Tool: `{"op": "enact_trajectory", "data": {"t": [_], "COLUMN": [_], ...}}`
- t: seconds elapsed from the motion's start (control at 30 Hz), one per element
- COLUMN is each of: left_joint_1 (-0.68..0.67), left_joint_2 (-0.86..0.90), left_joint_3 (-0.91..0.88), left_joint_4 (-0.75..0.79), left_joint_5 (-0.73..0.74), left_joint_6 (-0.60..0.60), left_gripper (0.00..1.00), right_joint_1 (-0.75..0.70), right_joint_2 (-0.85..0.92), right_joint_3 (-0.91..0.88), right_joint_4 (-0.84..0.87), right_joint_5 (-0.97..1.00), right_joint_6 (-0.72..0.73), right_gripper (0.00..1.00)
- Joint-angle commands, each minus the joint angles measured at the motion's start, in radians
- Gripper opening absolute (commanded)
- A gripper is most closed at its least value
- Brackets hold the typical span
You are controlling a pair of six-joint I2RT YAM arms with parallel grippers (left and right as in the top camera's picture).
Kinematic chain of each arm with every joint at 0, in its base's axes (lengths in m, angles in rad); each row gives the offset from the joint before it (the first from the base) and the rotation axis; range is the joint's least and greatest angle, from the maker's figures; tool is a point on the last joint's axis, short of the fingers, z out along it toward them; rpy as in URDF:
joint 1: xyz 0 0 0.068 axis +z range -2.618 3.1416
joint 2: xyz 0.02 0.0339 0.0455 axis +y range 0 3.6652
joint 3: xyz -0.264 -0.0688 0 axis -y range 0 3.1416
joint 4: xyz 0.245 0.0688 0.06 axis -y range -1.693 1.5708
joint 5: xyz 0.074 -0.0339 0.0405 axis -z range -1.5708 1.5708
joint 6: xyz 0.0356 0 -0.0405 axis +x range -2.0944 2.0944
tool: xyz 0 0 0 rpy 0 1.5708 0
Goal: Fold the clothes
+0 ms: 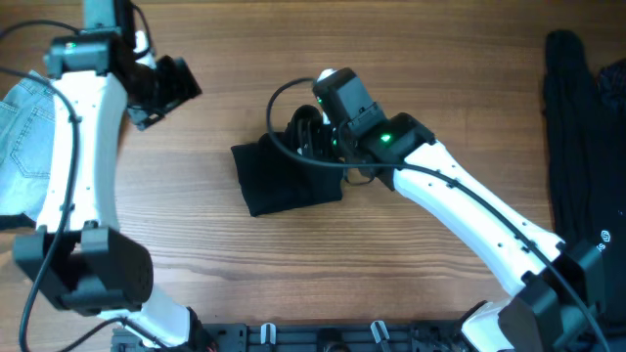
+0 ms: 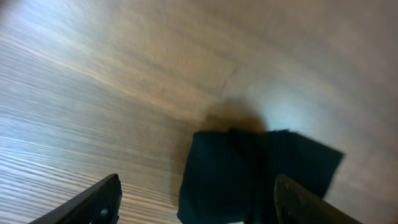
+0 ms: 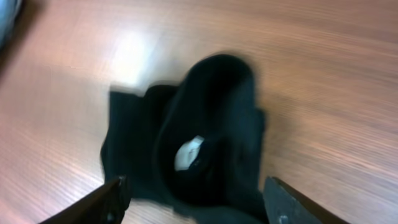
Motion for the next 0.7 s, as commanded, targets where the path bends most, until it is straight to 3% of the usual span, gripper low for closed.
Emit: {"op": "enact_trajectory", "data": {"t": [0.0, 0.1, 0.13, 0.17, 0.2, 0.3, 0.43, 0.57, 0.63, 0.67], "left_joint_1": [-0.069, -0.134, -0.155, -0.175, -0.195, -0.251, -0.354, -0.375, -0.367, -0.364], "left_joint_2": [0.053, 0.057, 0.058, 0.058, 0.059, 0.059, 0.060, 0.060, 0.058, 0.052], "left_joint_3": [-0.113, -0.202, -0.233, -0.268, -0.304, -0.425, -0.624, -0.720, -0.728, -0.728], "left_joint_4": [0.029, 0.095, 0.120, 0.147, 0.179, 0.308, 0.531, 0.550, 0.517, 0.510], "left_joint_5": [0.040, 0.043, 0.042, 0.043, 0.043, 0.043, 0.042, -0.026, -0.026, -0.026], "left_joint_6": [0.013, 0.012, 0.012, 0.012, 0.012, 0.012, 0.011, -0.060, -0.060, -0.060], "left_gripper": [0.78, 0.78, 0.79, 0.79, 0.78, 0.79, 0.77, 0.76, 0.74, 0.74], "right_joint_1": [0.005, 0.005, 0.003, -0.002, -0.011, -0.069, -0.164, -0.175, -0.175, -0.175], "right_joint_2": [0.078, 0.157, 0.183, 0.215, 0.232, 0.244, 0.247, 0.254, 0.255, 0.255], "right_joint_3": [0.000, -0.001, -0.001, -0.001, -0.001, -0.001, -0.001, -0.008, -0.025, -0.036], "right_joint_4": [-0.026, -0.023, -0.023, -0.028, -0.040, -0.084, -0.090, -0.113, -0.133, -0.151], "right_joint_5": [-0.154, -0.132, -0.102, -0.017, 0.075, 0.276, 0.235, 0.208, 0.207, 0.208], "right_joint_6": [-0.203, -0.214, -0.213, -0.173, -0.088, 0.178, 0.165, 0.095, 0.092, 0.087], "right_gripper": [0.75, 0.74, 0.64, 0.29, 0.04, 0.04, 0.07, 0.11, 0.36, 0.37]}}
